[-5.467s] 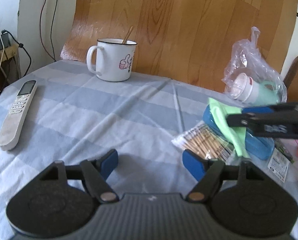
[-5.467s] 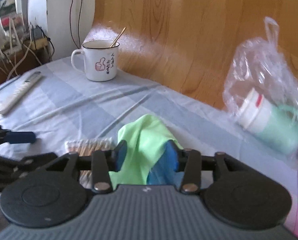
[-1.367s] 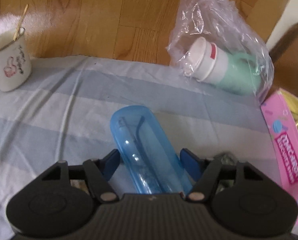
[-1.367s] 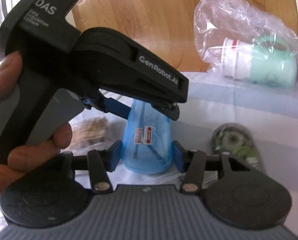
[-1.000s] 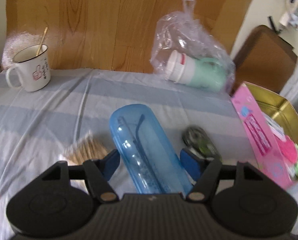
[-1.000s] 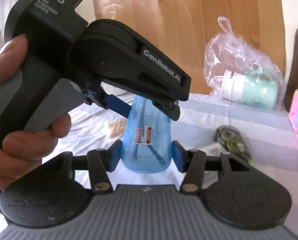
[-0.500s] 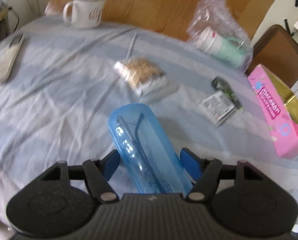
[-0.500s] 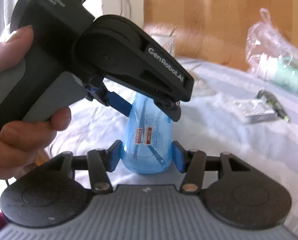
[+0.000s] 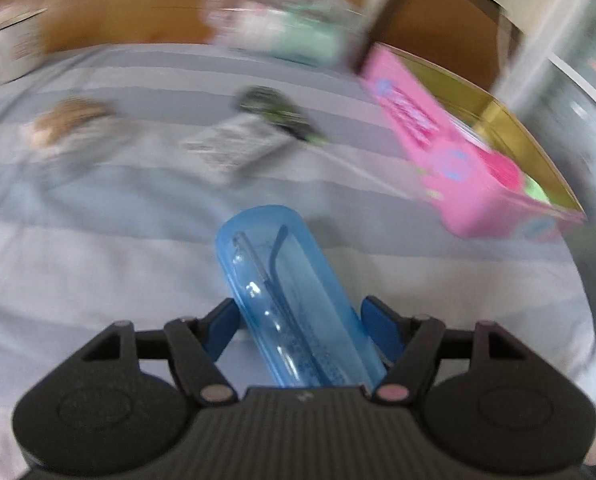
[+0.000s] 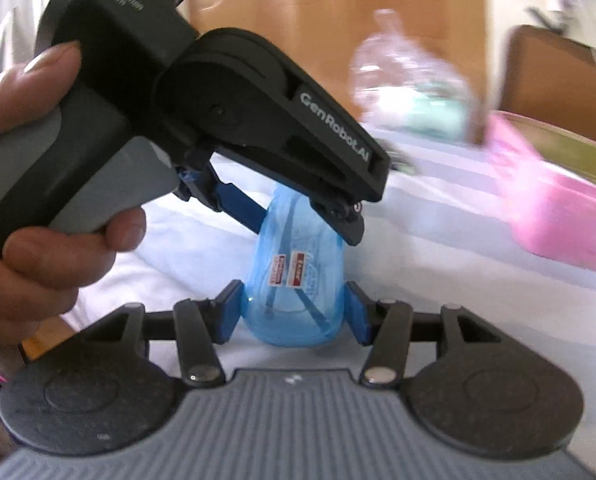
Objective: Organize soft objects
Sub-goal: 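Carry the blue case with the left gripper into the pink tin and release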
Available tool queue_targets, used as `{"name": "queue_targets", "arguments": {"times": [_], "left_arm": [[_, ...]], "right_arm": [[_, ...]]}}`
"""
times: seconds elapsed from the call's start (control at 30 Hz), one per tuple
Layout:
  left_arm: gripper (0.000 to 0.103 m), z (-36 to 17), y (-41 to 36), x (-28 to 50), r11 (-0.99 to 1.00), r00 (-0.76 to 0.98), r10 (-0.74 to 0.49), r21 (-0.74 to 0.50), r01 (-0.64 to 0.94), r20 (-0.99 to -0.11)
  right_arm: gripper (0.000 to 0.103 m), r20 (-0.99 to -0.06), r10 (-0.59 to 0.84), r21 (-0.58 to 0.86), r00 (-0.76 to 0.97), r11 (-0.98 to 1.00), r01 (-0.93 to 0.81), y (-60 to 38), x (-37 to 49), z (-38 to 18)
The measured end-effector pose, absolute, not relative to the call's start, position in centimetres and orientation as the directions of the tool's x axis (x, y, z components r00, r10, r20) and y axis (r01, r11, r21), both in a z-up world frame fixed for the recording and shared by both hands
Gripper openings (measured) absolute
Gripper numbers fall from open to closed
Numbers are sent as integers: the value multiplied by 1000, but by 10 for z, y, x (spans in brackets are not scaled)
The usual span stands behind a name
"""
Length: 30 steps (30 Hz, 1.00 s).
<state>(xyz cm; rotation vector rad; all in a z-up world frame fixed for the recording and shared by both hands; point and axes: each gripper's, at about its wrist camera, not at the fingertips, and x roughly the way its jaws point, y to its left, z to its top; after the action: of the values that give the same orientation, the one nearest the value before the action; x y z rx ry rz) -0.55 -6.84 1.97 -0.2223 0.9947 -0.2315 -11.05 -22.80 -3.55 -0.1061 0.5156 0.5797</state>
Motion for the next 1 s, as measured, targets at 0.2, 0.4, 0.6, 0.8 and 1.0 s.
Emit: {"name": "queue_targets", "arguments": {"times": [0.2, 0.4, 0.6, 0.8, 1.0], "left_arm": [[69, 17, -152, -6, 923, 474, -374, -275, 268, -797], [70, 12, -225, -8, 885, 437, -413, -239, 399, -799], [73, 9, -253, -13, 869, 429, -413, -207, 449, -803], [72, 30, -231, -21, 881, 473, -430, -243, 406, -769], [71, 85, -244, 2, 878, 569, -443, -206, 433, -693]], "right_arm": [[57, -469, 368, 53, 803, 919, -390, -288, -125, -44], [57, -446, 299, 107, 844, 954, -281, -328, -118, -55], [56, -407, 299, 120, 863, 954, -274, -338, -127, -62], [56, -293, 303, 11, 907, 949, -314, -332, -135, -39], [56, -188, 282, 1, 941, 958, -287, -359, -84, -3]]}}
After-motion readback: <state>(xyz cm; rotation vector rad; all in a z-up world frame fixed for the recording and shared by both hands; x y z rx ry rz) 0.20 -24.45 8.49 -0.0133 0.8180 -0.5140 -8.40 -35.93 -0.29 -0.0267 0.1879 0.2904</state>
